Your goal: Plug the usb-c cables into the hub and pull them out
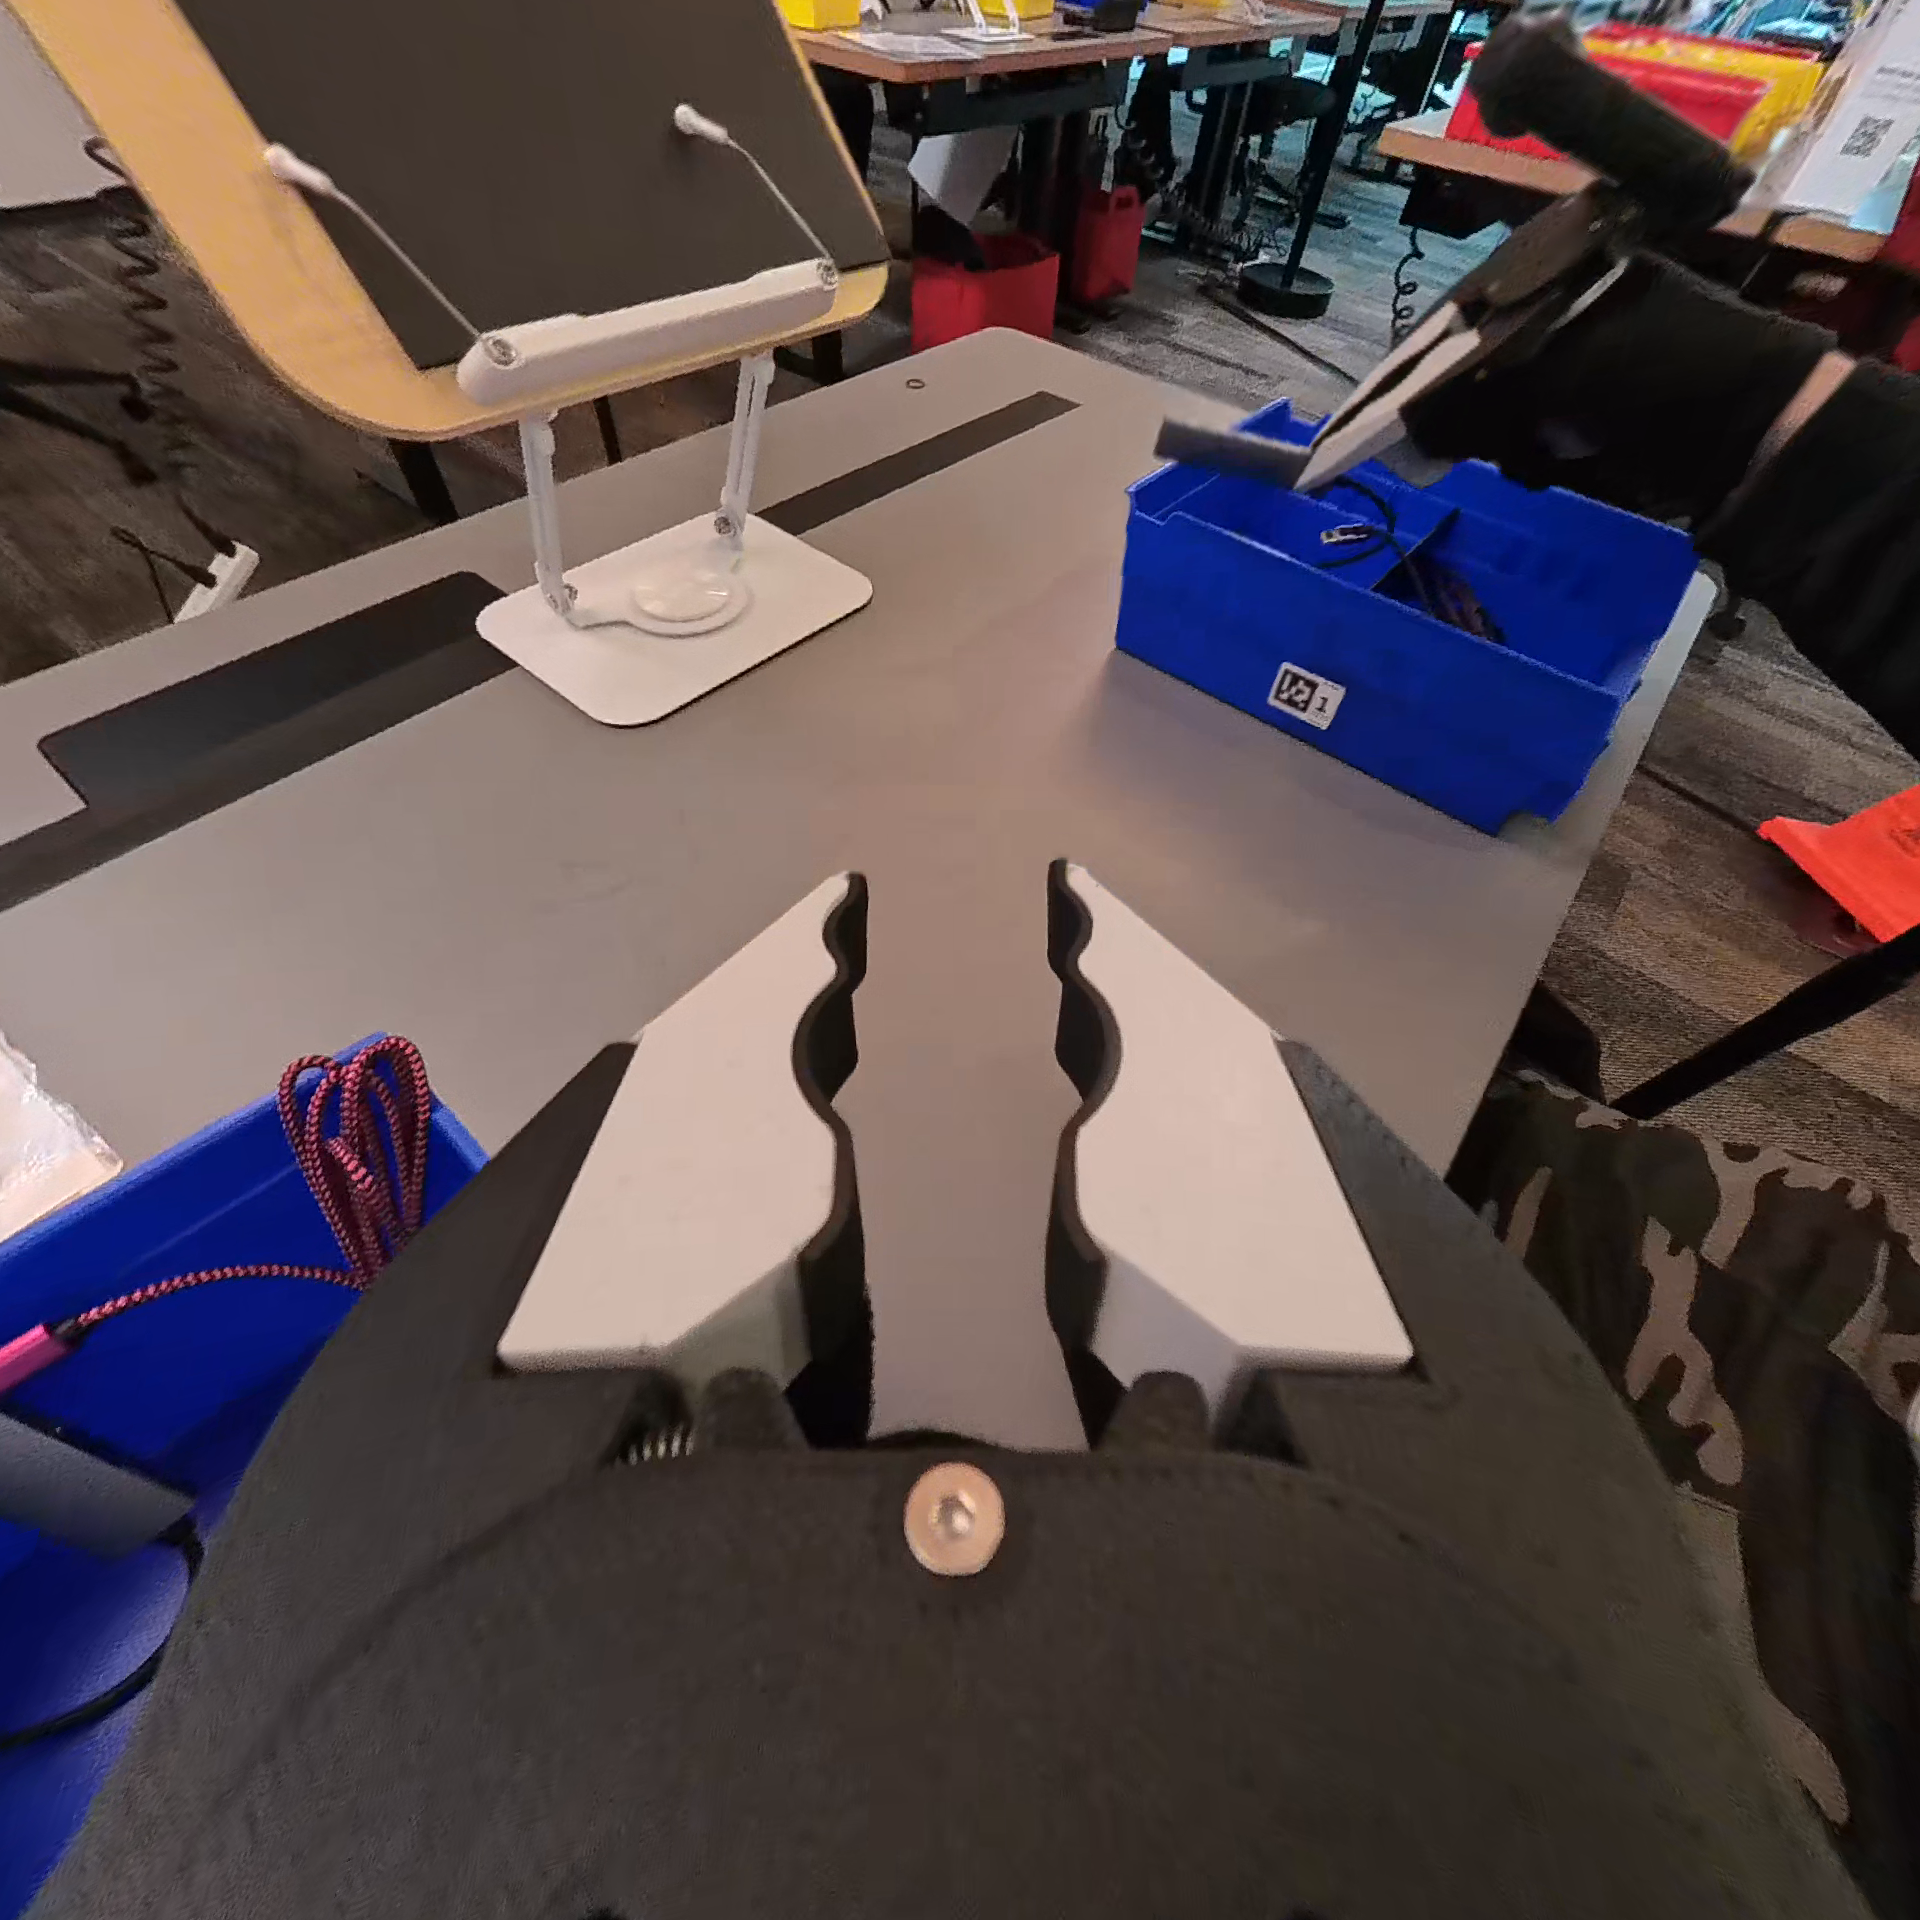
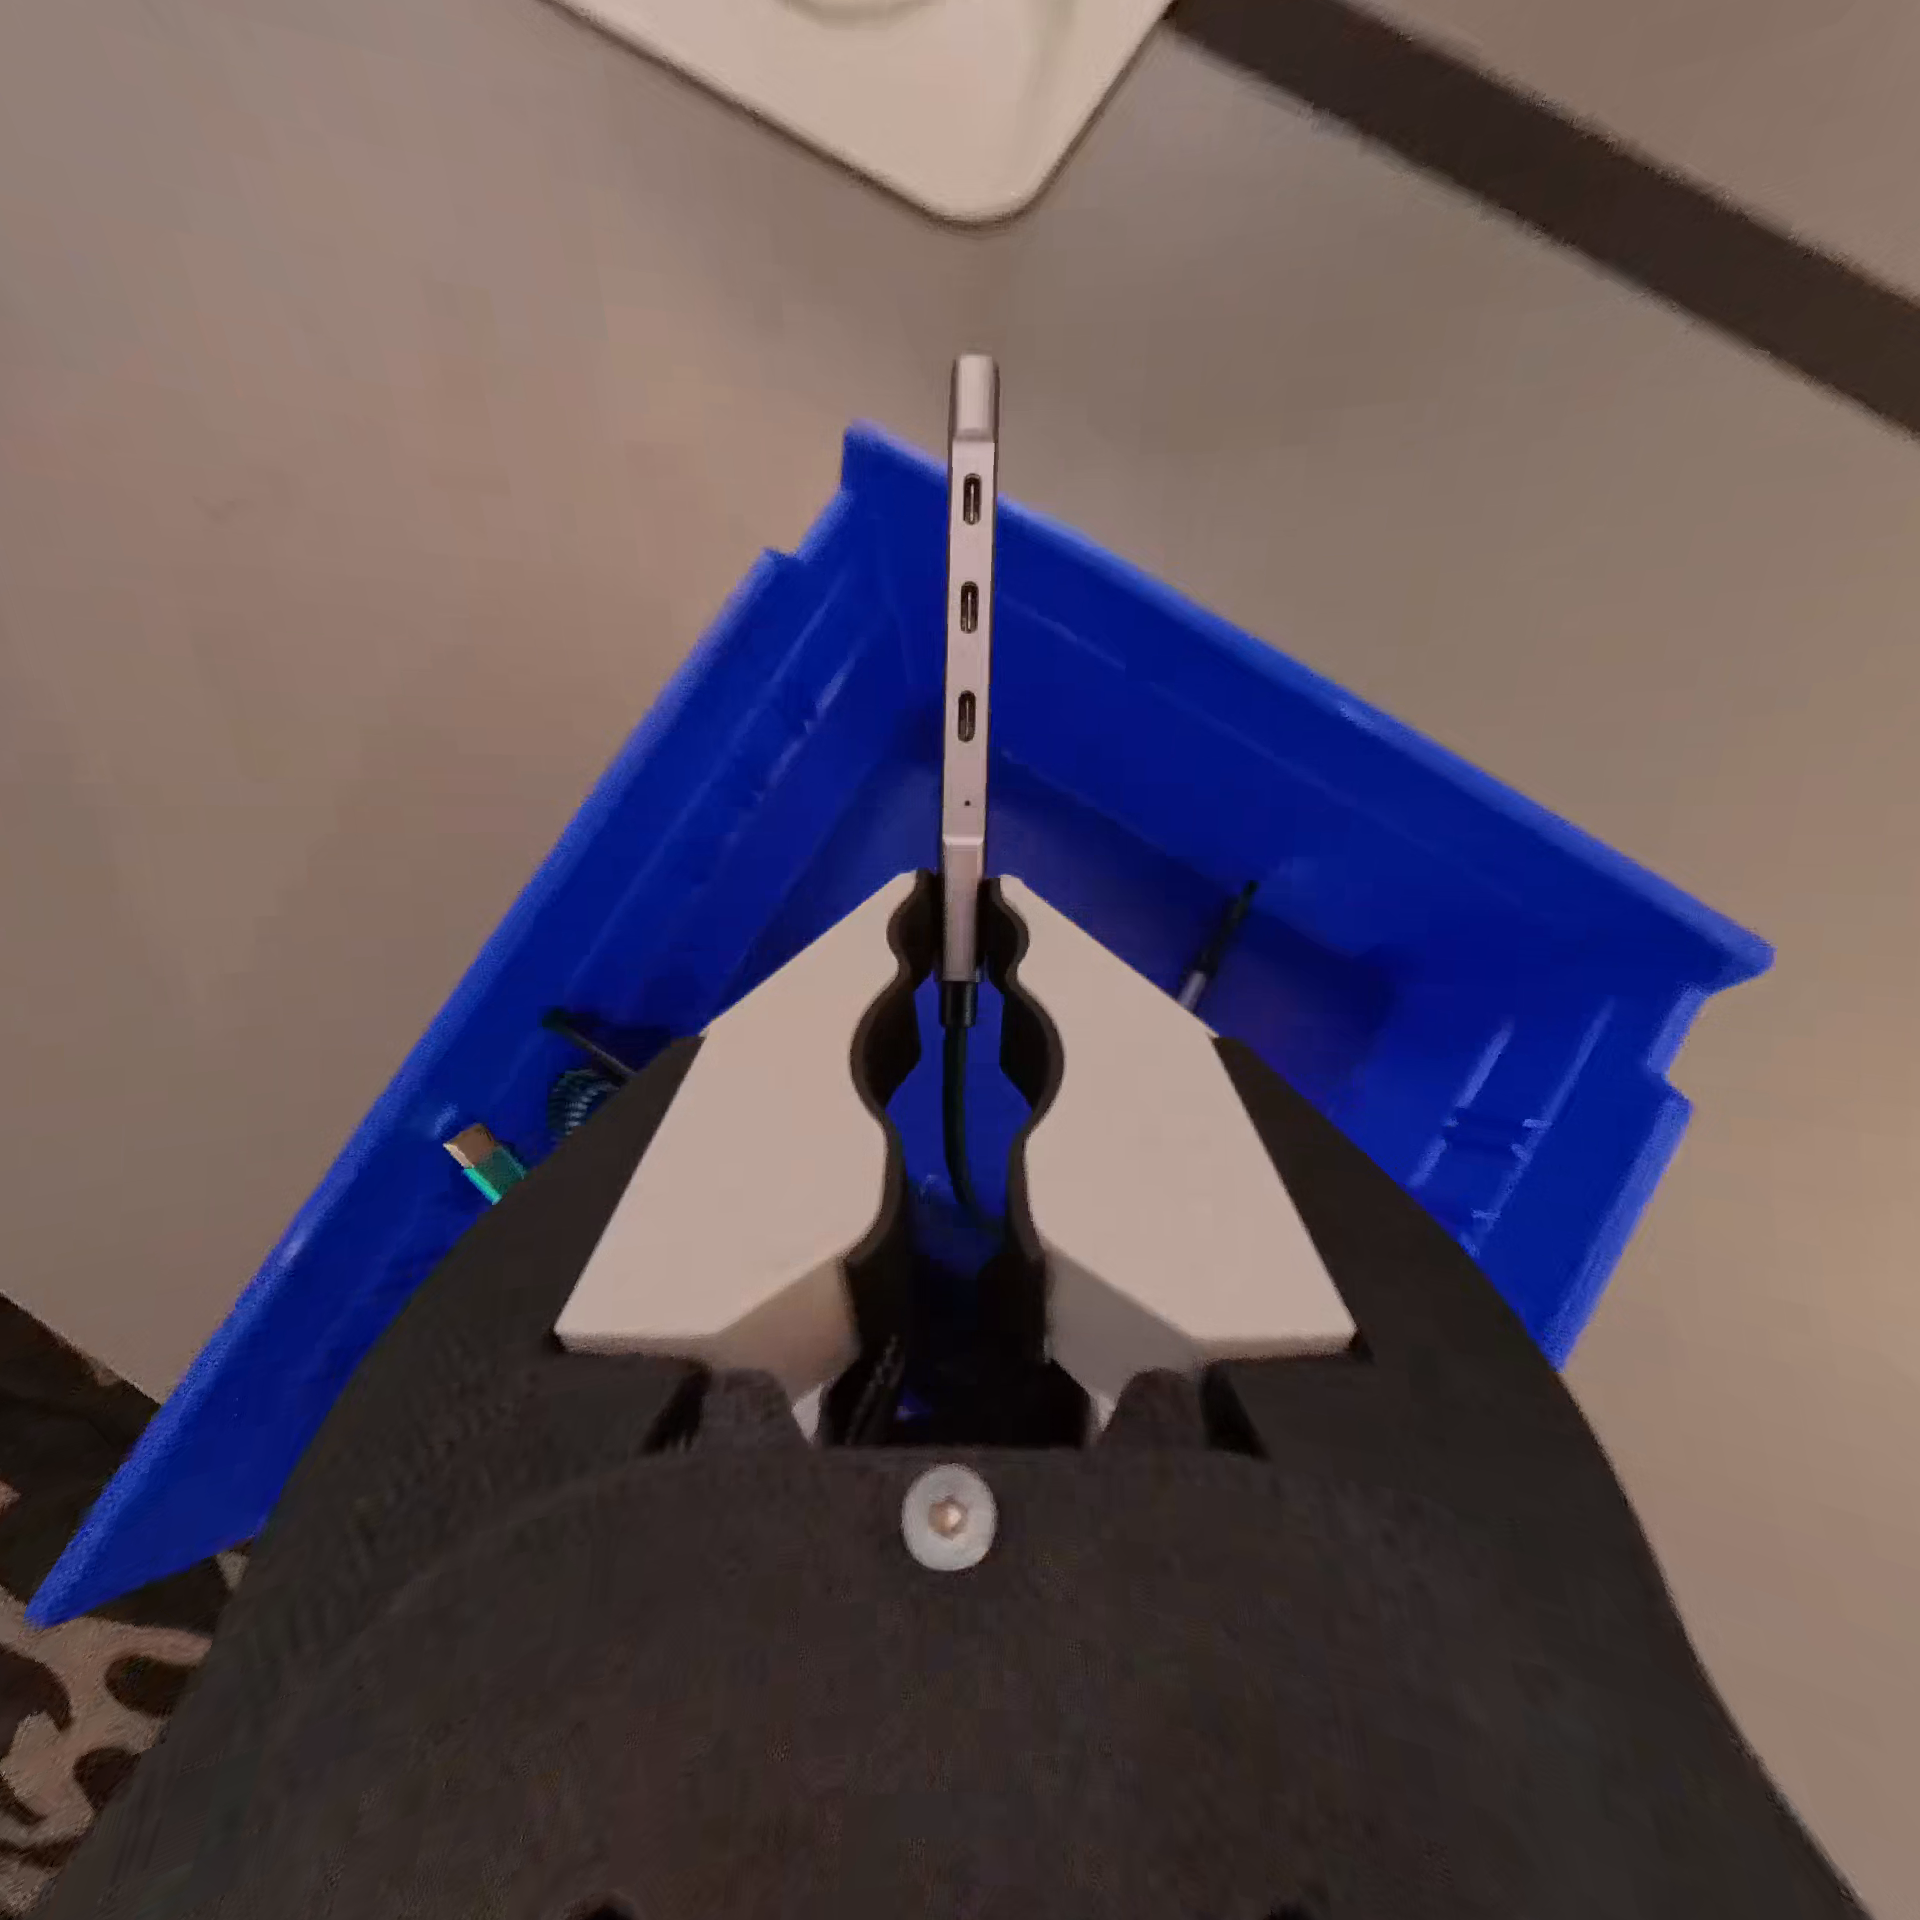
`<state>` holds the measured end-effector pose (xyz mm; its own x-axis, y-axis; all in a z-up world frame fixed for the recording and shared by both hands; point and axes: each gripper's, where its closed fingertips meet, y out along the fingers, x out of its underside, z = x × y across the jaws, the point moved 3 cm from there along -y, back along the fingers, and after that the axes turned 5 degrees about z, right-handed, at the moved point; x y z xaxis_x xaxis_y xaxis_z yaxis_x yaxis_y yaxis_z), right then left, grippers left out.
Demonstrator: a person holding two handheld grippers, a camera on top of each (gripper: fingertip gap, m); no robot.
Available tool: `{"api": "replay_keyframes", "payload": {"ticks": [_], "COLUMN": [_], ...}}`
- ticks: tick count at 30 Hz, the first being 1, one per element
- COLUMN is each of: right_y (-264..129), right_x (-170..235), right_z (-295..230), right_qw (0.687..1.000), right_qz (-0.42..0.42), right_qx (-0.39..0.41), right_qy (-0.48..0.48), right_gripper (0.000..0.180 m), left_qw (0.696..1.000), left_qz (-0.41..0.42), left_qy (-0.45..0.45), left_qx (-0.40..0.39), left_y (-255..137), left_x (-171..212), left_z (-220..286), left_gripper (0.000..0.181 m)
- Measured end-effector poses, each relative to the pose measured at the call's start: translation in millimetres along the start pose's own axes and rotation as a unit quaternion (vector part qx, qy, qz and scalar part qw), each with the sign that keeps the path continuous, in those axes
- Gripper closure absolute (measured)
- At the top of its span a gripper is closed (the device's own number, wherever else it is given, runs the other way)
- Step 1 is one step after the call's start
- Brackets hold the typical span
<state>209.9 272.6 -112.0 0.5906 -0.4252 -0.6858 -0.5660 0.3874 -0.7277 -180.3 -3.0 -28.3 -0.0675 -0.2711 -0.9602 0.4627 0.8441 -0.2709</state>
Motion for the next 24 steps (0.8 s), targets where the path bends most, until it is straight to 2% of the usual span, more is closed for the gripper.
{"api": "replay_keyframes", "payload": {"ticks": [8, 13, 17, 19, 22, 24], "right_y": [31, 56, 73, 71, 62, 49], "right_x": [26, 50, 60, 59, 44, 31], "right_z": [17, 7, -2, -2, 8, 15], "right_qw": [0.991, 0.966, 0.954, 0.953, 0.966, 0.975], "right_qz": [-0.131, -0.250, -0.280, -0.282, -0.242, -0.209], "right_qx": [-0.031, -0.071, -0.107, -0.114, -0.087, -0.070], "right_qy": [0.011, -0.017, -0.007, 0.004, 0.003, 0.008], "right_gripper": [0.172, 0.172, 0.170, 0.158, 0.131, 0.123], "left_qw": [0.999, 0.998, 0.996, 0.994, 0.990, 0.984], "left_qz": [-0.034, -0.054, -0.064, -0.073, -0.095, -0.125], "left_qy": [0.009, 0.013, 0.009, 0.012, 0.017, 0.027], "left_qx": [-0.015, -0.044, -0.065, -0.080, -0.099, -0.124], "left_y": [-3, -16, -32, -41, -57, -68], "left_x": [13, 15, 18, 20, 26, 31], "left_z": [-16, -39, -56, -65, -83, -102], "left_gripper": [0.148, 0.147, 0.147, 0.146, 0.145, 0.143]}}
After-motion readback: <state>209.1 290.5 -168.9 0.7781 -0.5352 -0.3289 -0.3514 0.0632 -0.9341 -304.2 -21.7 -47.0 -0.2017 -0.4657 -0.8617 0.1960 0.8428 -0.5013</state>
